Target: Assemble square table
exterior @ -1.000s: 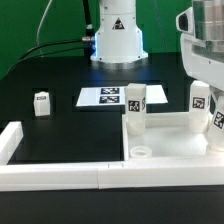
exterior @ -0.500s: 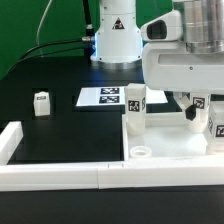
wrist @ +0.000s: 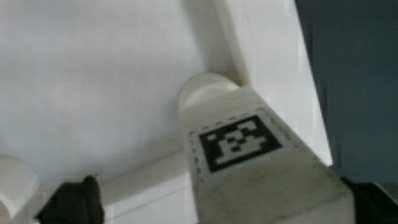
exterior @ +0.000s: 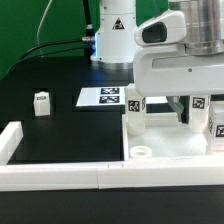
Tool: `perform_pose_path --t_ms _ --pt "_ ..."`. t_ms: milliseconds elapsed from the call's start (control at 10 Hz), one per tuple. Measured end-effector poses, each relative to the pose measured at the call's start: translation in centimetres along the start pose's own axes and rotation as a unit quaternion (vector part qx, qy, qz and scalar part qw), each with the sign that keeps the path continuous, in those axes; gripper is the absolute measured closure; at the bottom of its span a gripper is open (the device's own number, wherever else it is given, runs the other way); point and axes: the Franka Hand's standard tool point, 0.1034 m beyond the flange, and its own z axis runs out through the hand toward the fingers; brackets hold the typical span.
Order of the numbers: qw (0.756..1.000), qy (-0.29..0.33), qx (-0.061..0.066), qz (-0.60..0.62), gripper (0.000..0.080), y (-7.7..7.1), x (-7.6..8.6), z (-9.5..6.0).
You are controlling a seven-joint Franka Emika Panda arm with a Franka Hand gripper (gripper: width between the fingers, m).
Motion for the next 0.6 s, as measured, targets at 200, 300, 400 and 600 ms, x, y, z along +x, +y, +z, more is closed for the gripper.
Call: perform_pose_path --t_ms 200,300,400,600 --pt "0.999 0.000 0.001 0.036 0.0281 0.03 0.02 0.00" --pt "0.997 0.000 0.001 0.073 0.0476 0.00 0.00 0.00" --pt "0.996 0.000 0.001 0.086 0.0515 0.01 0.00 0.01" --pt "0.980 0.001 0.000 0.197 0.0515 -0.20 -0.22 0.10"
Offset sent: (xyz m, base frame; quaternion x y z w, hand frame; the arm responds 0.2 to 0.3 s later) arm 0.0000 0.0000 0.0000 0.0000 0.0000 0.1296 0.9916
